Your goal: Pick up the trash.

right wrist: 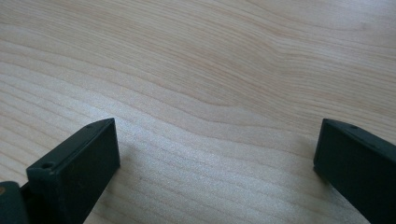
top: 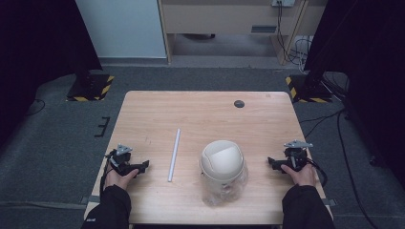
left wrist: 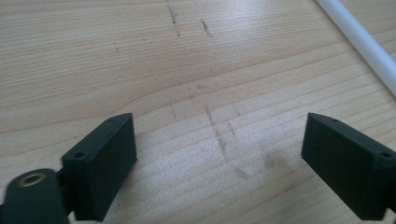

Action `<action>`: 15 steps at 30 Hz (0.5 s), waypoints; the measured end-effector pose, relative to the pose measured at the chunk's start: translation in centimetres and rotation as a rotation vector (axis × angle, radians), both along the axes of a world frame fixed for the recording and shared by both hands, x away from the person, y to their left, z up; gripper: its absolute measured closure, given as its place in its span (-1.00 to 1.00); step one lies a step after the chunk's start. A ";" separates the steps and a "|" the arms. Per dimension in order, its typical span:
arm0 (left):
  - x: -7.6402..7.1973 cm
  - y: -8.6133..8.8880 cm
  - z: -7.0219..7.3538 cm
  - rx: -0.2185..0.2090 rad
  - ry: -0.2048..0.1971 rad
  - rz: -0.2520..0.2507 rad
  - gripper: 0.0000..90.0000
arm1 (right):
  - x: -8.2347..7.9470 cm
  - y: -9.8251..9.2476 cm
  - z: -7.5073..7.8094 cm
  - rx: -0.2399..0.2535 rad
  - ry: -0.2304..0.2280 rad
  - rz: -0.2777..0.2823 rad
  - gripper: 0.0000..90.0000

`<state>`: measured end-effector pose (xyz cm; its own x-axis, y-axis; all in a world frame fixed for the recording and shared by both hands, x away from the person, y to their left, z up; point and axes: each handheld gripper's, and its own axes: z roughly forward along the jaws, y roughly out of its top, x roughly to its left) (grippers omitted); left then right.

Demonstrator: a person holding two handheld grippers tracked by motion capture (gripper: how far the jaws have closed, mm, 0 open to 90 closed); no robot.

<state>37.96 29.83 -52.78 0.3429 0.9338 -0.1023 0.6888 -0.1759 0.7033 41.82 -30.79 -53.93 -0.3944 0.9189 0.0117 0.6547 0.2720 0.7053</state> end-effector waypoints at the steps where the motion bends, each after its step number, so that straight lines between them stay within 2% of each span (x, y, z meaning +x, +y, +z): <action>1: 0.0 0.1 0.2 0.002 -0.012 -0.002 -0.70 | 0.0 0.0 0.0 0.000 -0.001 -0.002 -0.99; 2: 0.0 0.1 0.2 0.002 -0.012 -0.002 -0.70 | 0.0 0.0 0.0 0.000 -0.001 -0.002 -0.99; 3: -0.1 0.1 0.6 0.002 -0.037 -0.005 -0.70 | -0.2 0.0 0.0 0.001 -0.001 -0.012 -0.99; 5: -0.1 0.0 0.9 -0.006 -0.043 -0.008 -0.69 | -0.3 0.0 0.0 -0.001 0.000 -0.013 -0.99; 8: -0.4 -0.2 2.0 -0.032 -0.094 -0.019 -0.70 | -0.5 0.0 0.0 0.001 0.000 -0.015 -0.99; 10: -0.4 -0.2 2.2 -0.035 -0.090 -0.019 -0.66 | -0.5 0.0 0.0 0.000 -0.001 -0.015 -0.99; 11: -0.5 -0.2 2.6 -0.058 -0.096 -0.019 -0.65 | -0.6 0.0 0.0 -0.001 -0.001 -0.015 -0.99; 13: -0.5 -0.2 2.8 -0.062 -0.101 -0.020 -0.65 | -0.6 0.0 0.0 -0.003 -0.001 -0.014 -0.99; 14: -0.7 -0.1 3.5 -0.067 -0.128 -0.016 -0.65 | -0.6 0.0 0.0 0.000 -0.001 -0.015 -0.99; 15: -0.7 -0.1 3.5 -0.067 -0.128 -0.016 -0.65 | -0.6 0.0 0.0 0.000 -0.001 -0.015 -0.99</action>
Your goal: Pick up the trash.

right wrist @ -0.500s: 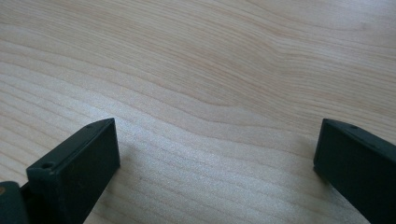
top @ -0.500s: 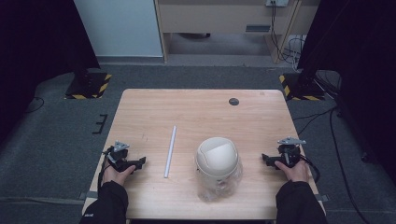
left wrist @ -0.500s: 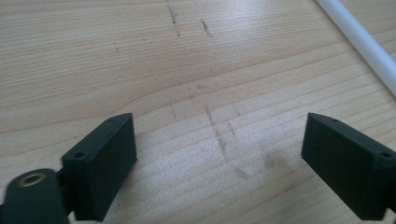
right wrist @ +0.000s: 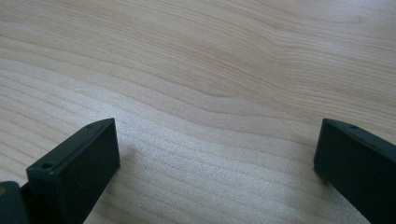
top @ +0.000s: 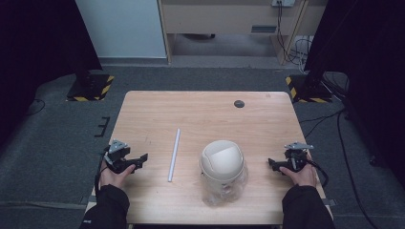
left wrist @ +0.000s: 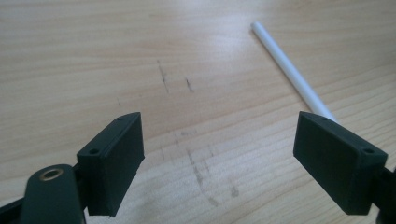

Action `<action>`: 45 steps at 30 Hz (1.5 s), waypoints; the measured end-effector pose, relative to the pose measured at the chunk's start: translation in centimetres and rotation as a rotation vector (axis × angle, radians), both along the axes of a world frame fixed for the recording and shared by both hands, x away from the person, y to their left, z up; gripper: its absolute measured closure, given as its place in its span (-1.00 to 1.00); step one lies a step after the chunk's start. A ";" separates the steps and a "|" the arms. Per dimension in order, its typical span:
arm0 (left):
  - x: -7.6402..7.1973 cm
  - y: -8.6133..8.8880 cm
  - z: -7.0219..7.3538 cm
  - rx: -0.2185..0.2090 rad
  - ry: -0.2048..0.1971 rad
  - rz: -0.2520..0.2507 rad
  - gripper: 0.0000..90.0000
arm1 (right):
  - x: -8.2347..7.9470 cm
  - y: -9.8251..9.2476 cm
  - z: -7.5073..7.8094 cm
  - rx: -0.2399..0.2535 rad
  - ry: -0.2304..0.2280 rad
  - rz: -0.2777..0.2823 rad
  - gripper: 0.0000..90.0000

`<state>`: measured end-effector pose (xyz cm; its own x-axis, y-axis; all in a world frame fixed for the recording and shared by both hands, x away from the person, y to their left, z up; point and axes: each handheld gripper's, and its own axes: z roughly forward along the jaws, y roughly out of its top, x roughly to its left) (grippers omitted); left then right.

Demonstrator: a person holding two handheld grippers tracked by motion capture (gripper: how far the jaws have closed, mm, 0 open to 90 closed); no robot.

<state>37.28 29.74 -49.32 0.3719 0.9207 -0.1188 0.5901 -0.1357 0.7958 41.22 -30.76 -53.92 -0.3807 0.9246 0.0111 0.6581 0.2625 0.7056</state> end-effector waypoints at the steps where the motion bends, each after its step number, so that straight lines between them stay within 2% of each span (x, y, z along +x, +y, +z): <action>1: -0.1 0.1 0.7 -0.010 -0.033 0.006 -0.67 | 0.0 0.0 0.0 0.000 0.000 0.000 -0.99; 3: -0.3 0.1 1.3 -0.030 -0.064 -0.011 -0.68 | 0.0 0.0 0.0 0.000 0.000 0.000 -0.99; 4: -0.3 0.1 1.3 -0.030 -0.064 -0.011 -0.68 | 0.0 0.0 0.0 0.000 0.000 0.000 -0.99; 5: -0.4 0.0 1.9 -0.049 -0.089 -0.033 -0.67 | 0.0 0.0 0.0 0.000 0.000 0.000 -0.99; 6: -0.4 0.0 1.9 -0.049 -0.089 -0.033 -0.67 | 0.0 0.0 0.0 0.000 0.000 0.000 -0.99; 7: -0.6 -0.2 2.4 -0.071 -0.106 -0.050 -0.66 | 0.0 0.0 0.0 0.000 0.000 0.000 -0.99; 9: -0.7 -0.5 2.8 -0.086 -0.117 -0.067 -0.67 | 0.0 0.0 0.0 0.000 0.000 0.000 -0.99; 20: -1.3 -1.7 5.0 -0.113 -0.181 -0.156 -0.67 | 0.0 0.0 0.0 0.001 0.000 0.005 -0.99; 21: -1.4 -2.0 5.5 -0.133 -0.197 -0.172 -0.67 | 0.0 0.0 0.0 0.001 0.000 0.005 -0.99; 25: -1.7 -2.7 6.5 -0.159 -0.226 -0.202 -0.67 | 0.0 0.0 0.0 0.000 0.000 0.005 -0.99; 31: -2.1 -3.6 7.5 -0.169 -0.244 -0.243 -0.67 | 0.0 0.0 0.0 0.000 0.000 0.005 -0.99; 39: -2.9 -5.7 8.9 -0.176 -0.274 -0.340 -0.67 | 0.0 0.0 0.0 0.000 0.000 0.005 -0.99; 44: -3.1 -6.6 9.3 -0.177 -0.277 -0.378 -0.67 | 0.0 0.0 0.0 0.000 0.000 0.005 -0.99; 45: -3.3 -7.1 9.5 -0.176 -0.278 -0.401 -0.67 | 0.0 0.0 0.0 0.000 0.000 0.005 -0.99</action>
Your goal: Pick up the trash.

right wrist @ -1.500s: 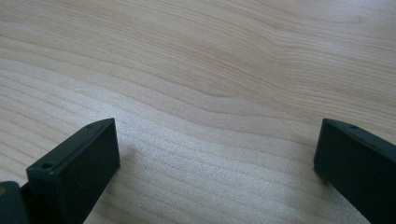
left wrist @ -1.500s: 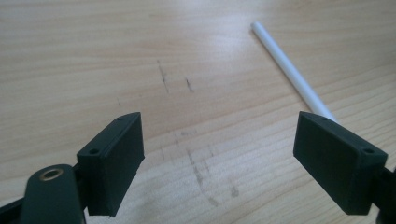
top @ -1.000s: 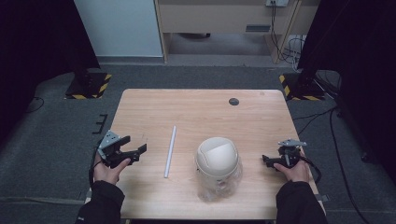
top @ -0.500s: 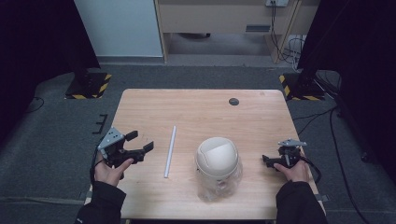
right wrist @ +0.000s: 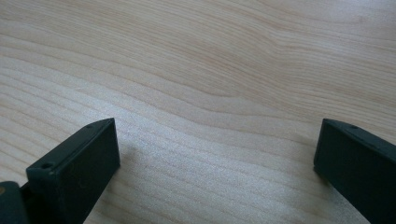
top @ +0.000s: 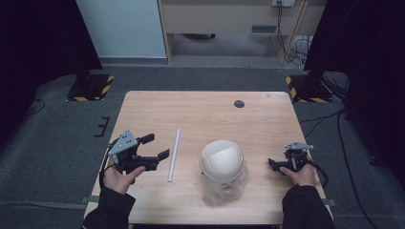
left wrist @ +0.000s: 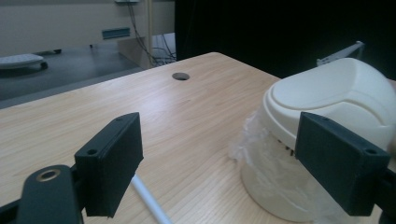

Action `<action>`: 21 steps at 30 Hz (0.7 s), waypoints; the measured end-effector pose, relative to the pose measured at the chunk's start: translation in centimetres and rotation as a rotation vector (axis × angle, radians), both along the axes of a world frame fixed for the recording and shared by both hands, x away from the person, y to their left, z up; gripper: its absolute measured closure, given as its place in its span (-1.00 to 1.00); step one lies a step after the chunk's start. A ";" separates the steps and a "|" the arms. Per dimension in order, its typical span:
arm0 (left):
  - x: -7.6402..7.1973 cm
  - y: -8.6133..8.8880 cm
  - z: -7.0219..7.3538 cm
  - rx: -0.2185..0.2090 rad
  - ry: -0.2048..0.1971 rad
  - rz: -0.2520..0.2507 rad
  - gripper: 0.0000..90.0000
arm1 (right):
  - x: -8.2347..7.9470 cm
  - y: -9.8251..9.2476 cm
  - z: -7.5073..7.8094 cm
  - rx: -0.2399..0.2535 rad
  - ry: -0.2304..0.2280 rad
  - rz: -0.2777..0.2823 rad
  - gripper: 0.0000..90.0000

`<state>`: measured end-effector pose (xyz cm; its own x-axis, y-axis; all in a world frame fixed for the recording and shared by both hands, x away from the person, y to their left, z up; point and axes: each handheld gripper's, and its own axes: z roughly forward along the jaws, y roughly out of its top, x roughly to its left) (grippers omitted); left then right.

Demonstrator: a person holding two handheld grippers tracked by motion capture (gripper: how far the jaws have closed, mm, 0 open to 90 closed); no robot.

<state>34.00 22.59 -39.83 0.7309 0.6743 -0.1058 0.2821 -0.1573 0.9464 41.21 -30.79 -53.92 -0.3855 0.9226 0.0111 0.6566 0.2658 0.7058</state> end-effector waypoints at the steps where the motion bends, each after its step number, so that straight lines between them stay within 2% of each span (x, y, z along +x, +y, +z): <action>1: -0.1 -0.3 0.1 0.001 -0.001 -0.010 -0.67 | 0.0 0.0 0.0 0.000 0.000 0.000 -0.99; 2: -0.1 -0.3 0.1 0.001 -0.001 -0.010 -0.67 | 0.0 0.0 0.0 0.000 0.000 0.000 -0.99; 8: -0.5 -2.2 0.5 0.004 -0.011 -0.093 -0.68 | 0.0 0.0 0.0 0.000 0.000 0.000 -0.99; 9: -0.5 -2.2 0.5 0.004 -0.011 -0.093 -0.68 | 0.0 0.0 0.0 0.000 0.000 0.000 -0.99; 12: -0.5 -3.4 0.4 0.020 -0.008 -0.138 -0.67 | 0.0 0.0 0.0 0.000 0.000 0.000 -0.99; 14: -0.5 -3.7 0.4 0.023 -0.006 -0.149 -0.67 | 0.0 0.0 0.0 0.000 0.000 0.000 -0.99; 15: -0.6 -4.3 0.3 0.030 -0.003 -0.172 -0.67 | 0.0 0.0 0.0 0.000 0.000 0.000 -0.99; 21: -0.5 -6.2 0.1 0.044 0.002 -0.223 -0.67 | 0.0 0.0 0.0 -0.001 0.000 0.000 -0.99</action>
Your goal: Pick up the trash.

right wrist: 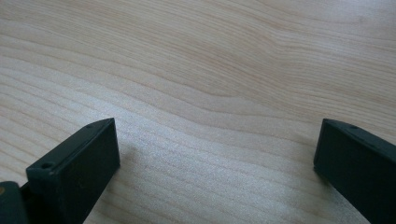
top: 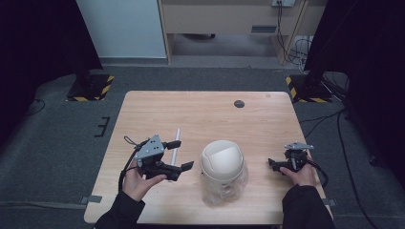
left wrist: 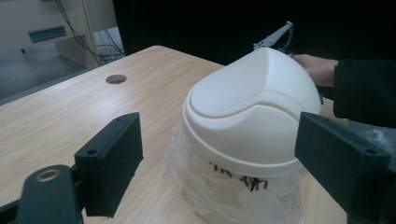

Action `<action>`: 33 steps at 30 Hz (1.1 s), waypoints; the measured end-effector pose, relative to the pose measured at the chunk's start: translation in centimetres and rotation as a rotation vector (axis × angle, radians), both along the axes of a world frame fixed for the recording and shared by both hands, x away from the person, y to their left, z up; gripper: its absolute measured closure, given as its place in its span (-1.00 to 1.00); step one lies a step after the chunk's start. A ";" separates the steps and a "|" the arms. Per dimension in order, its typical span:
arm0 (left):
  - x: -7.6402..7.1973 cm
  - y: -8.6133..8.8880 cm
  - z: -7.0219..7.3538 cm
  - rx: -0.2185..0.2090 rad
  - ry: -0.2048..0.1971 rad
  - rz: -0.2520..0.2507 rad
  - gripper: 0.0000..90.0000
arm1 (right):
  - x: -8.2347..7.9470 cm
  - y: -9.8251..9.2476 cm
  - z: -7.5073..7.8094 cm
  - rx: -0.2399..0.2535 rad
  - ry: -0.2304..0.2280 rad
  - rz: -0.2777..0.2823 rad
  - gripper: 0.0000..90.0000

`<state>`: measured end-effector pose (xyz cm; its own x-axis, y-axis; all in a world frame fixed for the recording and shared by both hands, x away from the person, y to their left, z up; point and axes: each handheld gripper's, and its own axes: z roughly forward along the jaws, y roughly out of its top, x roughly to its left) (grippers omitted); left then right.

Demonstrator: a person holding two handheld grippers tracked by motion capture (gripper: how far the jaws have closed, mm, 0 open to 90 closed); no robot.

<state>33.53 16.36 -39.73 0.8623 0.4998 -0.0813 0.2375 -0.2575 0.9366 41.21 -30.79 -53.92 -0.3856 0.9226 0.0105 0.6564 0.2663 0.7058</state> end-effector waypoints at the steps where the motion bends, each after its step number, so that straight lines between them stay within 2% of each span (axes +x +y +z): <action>1: 0.0 0.0 0.0 0.000 0.000 0.000 -0.67 | 0.0 0.0 0.0 0.000 0.000 0.000 -0.99; 7: 0.0 -1.7 0.0 0.015 0.004 -0.052 -0.67 | 0.0 0.0 0.0 0.000 0.000 0.000 -0.99; 11: 0.1 -2.2 0.0 0.021 0.006 -0.060 -0.68 | 0.0 0.0 0.0 0.000 0.000 0.000 -0.99; 15: 0.3 -3.4 -0.2 0.049 0.007 -0.084 -0.67 | 0.0 0.0 0.0 0.000 0.000 0.000 -0.99; 18: 0.3 -3.9 -0.2 0.053 0.009 -0.095 -0.67 | 0.0 0.0 0.0 0.000 0.000 0.000 -0.99; 19: 0.4 -4.5 -0.3 0.063 0.008 -0.109 -0.67 | 0.0 0.0 0.0 0.000 0.000 0.000 -0.99; 25: 0.5 -5.7 -0.7 0.081 0.000 -0.129 -0.66 | 0.0 0.0 0.0 0.000 0.000 0.000 -0.99; 33: 0.5 -6.7 -0.7 0.085 -0.004 -0.148 -0.66 | 0.0 0.0 0.0 0.000 0.000 0.000 -0.99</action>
